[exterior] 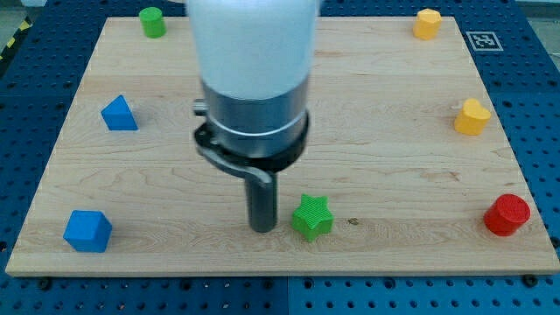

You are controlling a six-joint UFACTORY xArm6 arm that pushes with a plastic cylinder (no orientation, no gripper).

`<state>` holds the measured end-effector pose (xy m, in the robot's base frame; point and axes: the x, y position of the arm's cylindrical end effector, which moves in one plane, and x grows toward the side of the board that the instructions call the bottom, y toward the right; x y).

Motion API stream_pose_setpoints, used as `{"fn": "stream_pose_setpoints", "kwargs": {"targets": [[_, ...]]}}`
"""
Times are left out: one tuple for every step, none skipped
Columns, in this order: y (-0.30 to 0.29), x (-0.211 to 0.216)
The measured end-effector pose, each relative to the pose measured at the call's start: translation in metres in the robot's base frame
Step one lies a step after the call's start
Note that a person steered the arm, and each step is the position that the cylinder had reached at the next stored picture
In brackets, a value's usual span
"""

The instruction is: Move your arm to the right of the green star

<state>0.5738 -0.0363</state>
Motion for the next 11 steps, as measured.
{"fn": "stream_pose_setpoints", "kwargs": {"targets": [[-0.020, -0.009], [-0.010, -0.010], [-0.012, -0.013], [-0.012, -0.020], [0.000, -0.031], [0.052, -0.045], [0.139, -0.046], [0.186, -0.041], [0.181, -0.026], [0.159, -0.016], [0.134, -0.016]]}}
